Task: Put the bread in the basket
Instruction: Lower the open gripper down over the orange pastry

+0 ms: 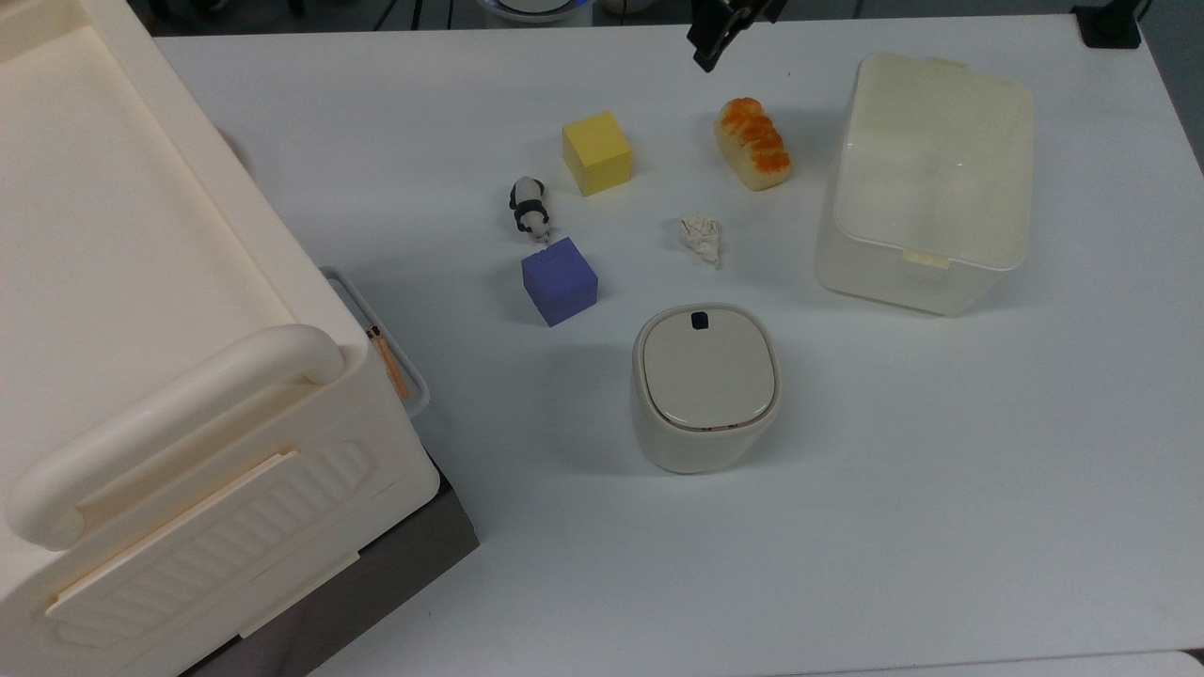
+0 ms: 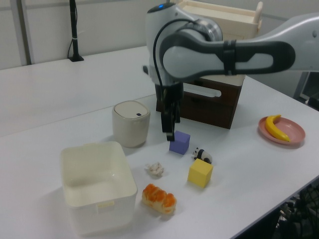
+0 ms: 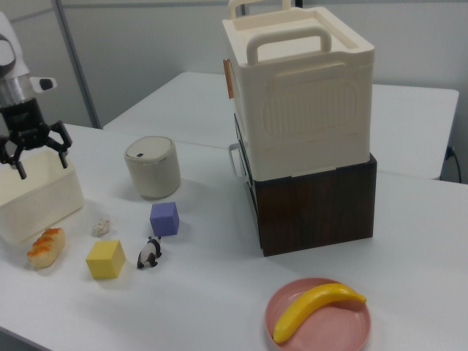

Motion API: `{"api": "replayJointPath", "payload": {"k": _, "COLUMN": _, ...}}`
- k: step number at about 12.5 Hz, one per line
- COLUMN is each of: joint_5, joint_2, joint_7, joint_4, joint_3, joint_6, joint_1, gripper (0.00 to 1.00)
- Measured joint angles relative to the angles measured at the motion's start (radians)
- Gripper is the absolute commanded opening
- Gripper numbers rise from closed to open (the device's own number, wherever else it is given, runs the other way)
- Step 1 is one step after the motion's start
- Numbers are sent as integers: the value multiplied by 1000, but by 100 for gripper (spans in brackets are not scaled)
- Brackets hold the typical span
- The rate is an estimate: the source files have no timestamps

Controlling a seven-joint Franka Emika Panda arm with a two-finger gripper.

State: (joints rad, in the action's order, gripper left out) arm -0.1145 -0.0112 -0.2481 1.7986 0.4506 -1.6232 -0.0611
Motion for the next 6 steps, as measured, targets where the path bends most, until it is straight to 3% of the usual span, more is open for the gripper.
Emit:
{"api": "replayJointPath", "payload": {"k": 2, "joint_5": 0, "joint_2": 47, "joint_7": 44, "joint_4": 69, "joint_3": 4, "joint_6": -60, "joint_1": -25, "gripper": 100}}
{"api": "replayJointPath", "payload": {"k": 6, "joint_5": 0, "joint_2": 182, "joint_7": 129, "joint_4": 297, "joint_3": 7, "joint_6": -265, "joint_1": -45, "gripper": 100}}
